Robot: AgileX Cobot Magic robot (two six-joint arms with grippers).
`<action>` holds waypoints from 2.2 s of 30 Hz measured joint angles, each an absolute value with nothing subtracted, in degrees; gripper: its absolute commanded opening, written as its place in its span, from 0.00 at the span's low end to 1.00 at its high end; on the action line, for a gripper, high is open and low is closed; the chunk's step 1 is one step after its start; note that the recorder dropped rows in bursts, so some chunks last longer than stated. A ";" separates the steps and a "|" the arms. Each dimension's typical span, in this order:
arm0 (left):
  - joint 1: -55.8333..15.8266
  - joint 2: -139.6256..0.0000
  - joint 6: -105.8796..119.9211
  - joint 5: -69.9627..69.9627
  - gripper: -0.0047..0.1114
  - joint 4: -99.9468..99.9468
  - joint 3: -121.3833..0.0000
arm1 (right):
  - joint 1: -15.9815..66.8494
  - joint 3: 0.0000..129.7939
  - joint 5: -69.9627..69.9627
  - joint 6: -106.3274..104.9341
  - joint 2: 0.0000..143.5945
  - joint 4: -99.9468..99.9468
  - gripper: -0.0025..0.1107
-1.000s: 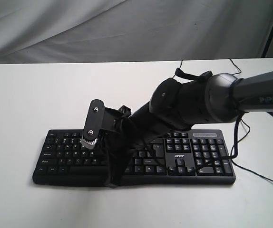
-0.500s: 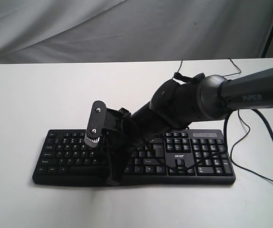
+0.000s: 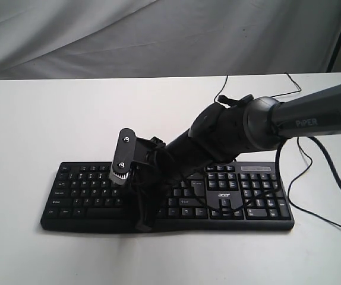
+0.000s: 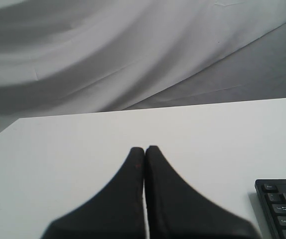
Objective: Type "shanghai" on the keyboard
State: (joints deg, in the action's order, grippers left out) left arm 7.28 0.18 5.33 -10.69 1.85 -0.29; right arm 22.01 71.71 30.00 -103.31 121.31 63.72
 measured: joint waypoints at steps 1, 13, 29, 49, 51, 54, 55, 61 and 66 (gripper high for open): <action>7.28 0.18 5.33 -10.69 0.05 1.85 -0.29 | 22.01 71.71 30.10 -103.41 121.31 63.72 0.02; 7.28 0.18 5.33 -10.69 0.05 1.85 -0.29 | 21.66 71.71 31.66 -104.14 121.31 63.72 0.02; 7.28 0.18 5.33 -10.69 0.05 1.85 -0.29 | 21.66 71.80 31.66 -104.14 122.18 63.72 0.02; 7.28 0.18 5.33 -10.69 0.05 1.85 -0.29 | 21.66 75.75 33.35 -96.03 122.18 56.29 0.02; 7.28 0.18 5.33 -10.69 0.05 1.85 -0.29 | 21.66 75.75 33.37 -96.03 122.18 56.17 0.02; 7.28 0.18 5.33 -10.69 0.05 1.85 -0.29 | 21.66 75.75 33.47 -96.03 122.18 56.17 0.02; 7.28 0.18 5.33 -10.69 0.05 1.85 -0.29 | 21.66 75.75 33.47 -96.03 122.18 56.17 0.02; 7.28 0.18 5.33 -10.69 0.05 1.85 -0.29 | 21.66 76.33 33.59 -95.04 122.18 55.86 0.02; 7.28 0.18 5.33 -10.69 0.05 1.85 -0.29 | 21.93 79.58 34.52 -89.82 122.18 52.08 0.02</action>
